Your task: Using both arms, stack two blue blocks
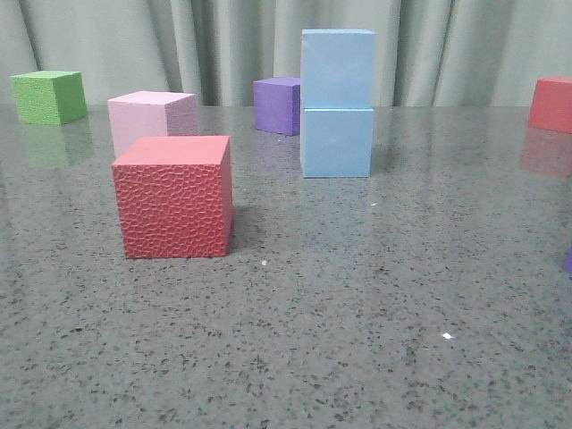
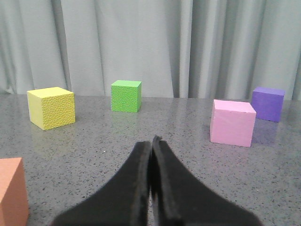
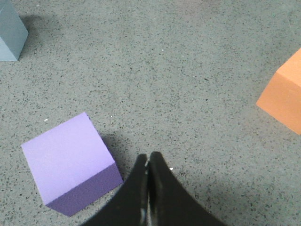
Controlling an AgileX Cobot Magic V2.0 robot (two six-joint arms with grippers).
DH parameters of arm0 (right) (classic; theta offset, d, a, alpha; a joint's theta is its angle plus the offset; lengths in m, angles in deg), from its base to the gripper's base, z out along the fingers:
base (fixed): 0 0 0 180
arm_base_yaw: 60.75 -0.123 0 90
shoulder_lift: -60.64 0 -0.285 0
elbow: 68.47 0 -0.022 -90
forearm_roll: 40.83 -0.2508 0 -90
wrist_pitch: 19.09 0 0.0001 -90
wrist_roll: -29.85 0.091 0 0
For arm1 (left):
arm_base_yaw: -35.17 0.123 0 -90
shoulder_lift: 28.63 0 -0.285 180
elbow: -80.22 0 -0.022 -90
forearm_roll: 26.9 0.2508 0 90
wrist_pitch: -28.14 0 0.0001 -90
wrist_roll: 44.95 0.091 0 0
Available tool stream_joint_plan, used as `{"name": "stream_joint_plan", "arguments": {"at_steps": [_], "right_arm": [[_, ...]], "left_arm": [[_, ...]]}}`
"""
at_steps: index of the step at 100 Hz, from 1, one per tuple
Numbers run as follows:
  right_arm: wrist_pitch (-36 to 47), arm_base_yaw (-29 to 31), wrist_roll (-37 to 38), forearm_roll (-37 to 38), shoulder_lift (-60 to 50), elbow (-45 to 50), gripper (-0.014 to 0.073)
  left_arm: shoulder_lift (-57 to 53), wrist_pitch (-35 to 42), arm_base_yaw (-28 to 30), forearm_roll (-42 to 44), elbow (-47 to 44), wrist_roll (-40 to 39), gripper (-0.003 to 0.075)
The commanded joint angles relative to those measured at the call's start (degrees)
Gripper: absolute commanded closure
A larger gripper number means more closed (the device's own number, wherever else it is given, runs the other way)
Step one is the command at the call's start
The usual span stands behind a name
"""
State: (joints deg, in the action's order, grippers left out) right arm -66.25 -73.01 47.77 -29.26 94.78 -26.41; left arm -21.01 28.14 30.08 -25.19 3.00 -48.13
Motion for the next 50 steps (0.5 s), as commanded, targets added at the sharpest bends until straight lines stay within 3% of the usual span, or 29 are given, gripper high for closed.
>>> {"name": "stream_joint_plan", "arguments": {"at_steps": [1,50], "right_arm": [[3.6,0.28,-0.31,0.95,0.11,-1.36,0.0715],[3.6,0.28,-0.31,0.95,0.11,-1.36,0.0715]], "left_arm": [[-1.86,4.9,-0.23,0.15,-2.38,-0.46,0.0739],[-1.87,4.57,-0.23,0.24,-2.38,-0.46,0.0739]]}}
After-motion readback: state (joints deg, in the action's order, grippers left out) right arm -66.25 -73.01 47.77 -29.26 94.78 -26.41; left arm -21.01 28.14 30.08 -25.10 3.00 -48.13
